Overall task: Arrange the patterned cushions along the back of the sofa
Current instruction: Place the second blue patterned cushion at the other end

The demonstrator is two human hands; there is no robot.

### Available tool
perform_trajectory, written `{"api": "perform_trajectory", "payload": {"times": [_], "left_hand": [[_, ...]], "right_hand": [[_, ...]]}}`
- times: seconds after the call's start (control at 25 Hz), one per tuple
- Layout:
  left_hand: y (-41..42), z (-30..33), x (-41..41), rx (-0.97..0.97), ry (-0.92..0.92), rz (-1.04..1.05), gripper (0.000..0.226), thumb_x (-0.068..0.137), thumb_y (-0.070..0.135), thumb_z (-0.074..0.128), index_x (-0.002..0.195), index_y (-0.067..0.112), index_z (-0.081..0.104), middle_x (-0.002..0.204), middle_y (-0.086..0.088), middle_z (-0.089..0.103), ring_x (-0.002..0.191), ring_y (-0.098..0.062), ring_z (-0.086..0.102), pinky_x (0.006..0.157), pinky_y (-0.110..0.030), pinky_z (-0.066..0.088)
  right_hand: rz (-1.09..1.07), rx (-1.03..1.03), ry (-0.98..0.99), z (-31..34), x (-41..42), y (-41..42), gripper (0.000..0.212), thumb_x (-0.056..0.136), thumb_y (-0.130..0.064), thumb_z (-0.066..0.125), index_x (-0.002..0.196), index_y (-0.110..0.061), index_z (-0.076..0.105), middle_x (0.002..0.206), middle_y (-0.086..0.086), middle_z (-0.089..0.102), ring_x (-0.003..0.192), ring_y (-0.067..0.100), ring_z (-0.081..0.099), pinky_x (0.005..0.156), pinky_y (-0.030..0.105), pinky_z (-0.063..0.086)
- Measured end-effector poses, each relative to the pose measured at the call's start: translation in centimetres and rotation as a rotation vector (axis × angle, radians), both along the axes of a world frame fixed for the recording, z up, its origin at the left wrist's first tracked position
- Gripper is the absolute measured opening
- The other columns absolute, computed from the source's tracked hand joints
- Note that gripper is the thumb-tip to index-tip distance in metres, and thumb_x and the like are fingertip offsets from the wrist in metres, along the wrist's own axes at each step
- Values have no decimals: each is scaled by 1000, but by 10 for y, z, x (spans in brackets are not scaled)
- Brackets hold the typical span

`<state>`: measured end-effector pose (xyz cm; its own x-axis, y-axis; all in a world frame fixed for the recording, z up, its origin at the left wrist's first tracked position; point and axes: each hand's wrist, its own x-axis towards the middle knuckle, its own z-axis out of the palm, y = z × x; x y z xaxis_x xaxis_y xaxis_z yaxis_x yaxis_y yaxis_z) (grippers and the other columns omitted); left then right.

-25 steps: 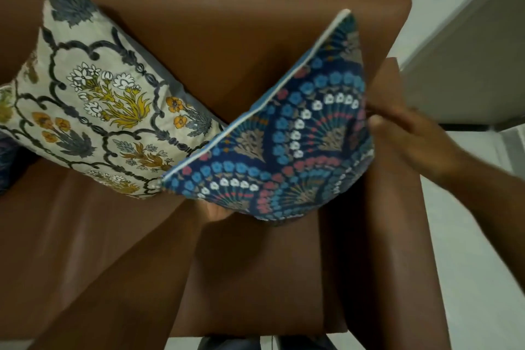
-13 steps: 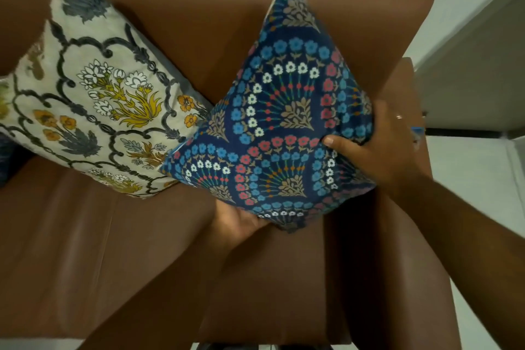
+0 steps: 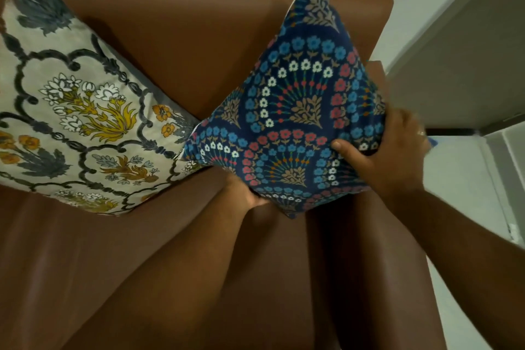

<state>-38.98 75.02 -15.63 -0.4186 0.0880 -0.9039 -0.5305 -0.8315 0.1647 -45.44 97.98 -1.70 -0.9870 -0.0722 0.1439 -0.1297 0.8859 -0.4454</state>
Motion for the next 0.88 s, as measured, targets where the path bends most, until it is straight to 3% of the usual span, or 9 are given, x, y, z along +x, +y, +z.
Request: {"api": "perform_trajectory", "payload": {"times": [0.12, 0.24, 0.32, 0.4, 0.52, 0.6, 0.68, 0.8, 0.88], "left_hand": [[-10, 3, 5, -234, -82, 16, 40, 105, 42, 34, 98, 14, 61, 134, -15, 60, 104, -34, 60, 88, -51, 51], [-12, 11, 37, -361, -39, 144, 58, 98, 70, 26, 107, 22, 57, 138, -9, 59, 113, -29, 58, 96, -46, 46], [-5, 23, 44, -360, 131, 232, 73, 88, 83, 22, 126, 30, 52, 138, -5, 58, 119, -29, 57, 103, -50, 48], [1, 33, 28, -315, 281, 228, 78, 84, 87, 17, 130, 35, 53, 132, -1, 60, 123, -27, 57, 107, -55, 46], [-2, 52, 9, -381, 213, 129, 81, 92, 79, 15, 146, 28, 45, 140, -4, 57, 131, -29, 52, 111, -52, 43], [-6, 61, 25, -585, 99, 73, 64, 101, 62, 30, 144, 18, 45, 127, -9, 57, 118, -28, 57, 97, -37, 50], [-12, 82, 43, -1028, 96, 91, 48, 101, 40, 50, 139, 10, 45, 128, -14, 56, 105, -24, 59, 86, -25, 53], [-38, 113, 14, -1647, 472, -185, 55, 98, 45, 50, 144, 16, 40, 141, -7, 48, 127, -15, 50, 105, -27, 46], [-45, 129, -28, -1630, 634, -508, 60, 98, 60, 40, 144, 21, 43, 132, 5, 57, 119, -2, 55, 99, -25, 50]], "right_hand": [[36, 65, -66, -17, 15, 1, 118, 68, -90, 52, 157, -24, 11, 162, 13, 28, 149, 36, 25, 117, 60, 17], [5, 29, -52, -30, 52, 10, 120, 71, -88, 54, 159, -34, -6, 170, 11, 4, 156, 32, 2, 120, 52, 1], [-124, -233, -143, -43, 93, 7, 116, 74, -79, 59, 158, -35, -8, 171, 6, -1, 156, 23, -2, 122, 51, 3], [-295, -485, -284, -56, 131, -6, 113, 77, -69, 64, 160, -30, -2, 171, 3, 4, 156, 18, 4, 124, 53, 12], [-456, -730, -350, -73, 158, -29, 100, 82, -53, 70, 159, -27, 12, 166, 1, 22, 152, 17, 21, 121, 44, 26], [-546, -927, -427, -78, 157, -39, 95, 78, -57, 68, 157, -33, 20, 157, -7, 34, 147, 17, 34, 113, 38, 37], [-646, -1180, -599, -79, 139, -43, 104, 64, -80, 63, 152, -37, 31, 153, -9, 43, 139, 19, 46, 110, 46, 42], [-715, -1641, -795, -76, 97, -47, 97, 59, -93, 49, 138, -39, 49, 136, -2, 59, 122, 29, 60, 96, 63, 51], [-731, -1784, -784, -76, 76, -51, 92, 68, -95, 36, 142, -40, 45, 135, 2, 58, 123, 35, 56, 97, 69, 47]]}}
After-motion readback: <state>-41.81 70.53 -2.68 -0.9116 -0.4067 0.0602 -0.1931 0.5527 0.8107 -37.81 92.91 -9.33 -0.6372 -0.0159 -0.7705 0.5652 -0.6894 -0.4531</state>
